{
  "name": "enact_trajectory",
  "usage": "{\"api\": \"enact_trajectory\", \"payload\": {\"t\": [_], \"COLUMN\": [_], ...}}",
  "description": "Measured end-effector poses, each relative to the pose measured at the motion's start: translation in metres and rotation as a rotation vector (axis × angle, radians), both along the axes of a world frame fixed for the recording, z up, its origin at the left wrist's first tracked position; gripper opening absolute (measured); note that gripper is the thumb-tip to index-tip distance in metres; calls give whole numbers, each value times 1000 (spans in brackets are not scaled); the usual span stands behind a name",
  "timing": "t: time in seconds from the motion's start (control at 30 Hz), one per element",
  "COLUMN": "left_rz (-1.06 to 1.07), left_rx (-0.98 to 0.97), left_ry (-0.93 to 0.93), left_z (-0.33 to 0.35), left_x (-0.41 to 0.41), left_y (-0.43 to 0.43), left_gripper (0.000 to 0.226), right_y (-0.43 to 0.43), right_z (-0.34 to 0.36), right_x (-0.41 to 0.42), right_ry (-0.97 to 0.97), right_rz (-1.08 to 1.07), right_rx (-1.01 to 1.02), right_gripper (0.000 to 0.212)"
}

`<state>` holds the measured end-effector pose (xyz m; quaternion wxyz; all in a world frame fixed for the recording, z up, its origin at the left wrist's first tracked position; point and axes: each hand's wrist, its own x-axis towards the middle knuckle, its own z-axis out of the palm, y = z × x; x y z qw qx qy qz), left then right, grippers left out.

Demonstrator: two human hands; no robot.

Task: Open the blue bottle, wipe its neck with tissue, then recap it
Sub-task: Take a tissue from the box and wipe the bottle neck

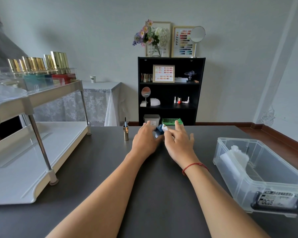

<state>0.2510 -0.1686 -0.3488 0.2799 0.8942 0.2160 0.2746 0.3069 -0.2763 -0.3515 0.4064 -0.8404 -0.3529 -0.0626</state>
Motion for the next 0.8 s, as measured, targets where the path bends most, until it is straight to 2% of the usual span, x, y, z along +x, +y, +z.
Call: {"api": "enact_trajectory", "payload": {"t": [0.37, 0.53, 0.6, 0.8], "left_rz": [-7, -119, -161, -168], "left_rx": [-90, -90, -94, -56], "left_ry": [-27, 172, 173, 16], "left_z": [2, 8, 8, 6], "left_x": [-10, -11, -12, -10], "left_y": [-3, -3, -2, -1], "left_gripper": [37, 63, 58, 39], "right_y": [1, 0, 0, -1], "right_z": [-3, -3, -2, -1], "right_x": [7, 7, 7, 5], "right_ry": [61, 71, 76, 70], "right_rz": [-52, -39, -43, -44], "right_rx": [-43, -48, -46, -36], "right_gripper": [42, 43, 43, 43]}}
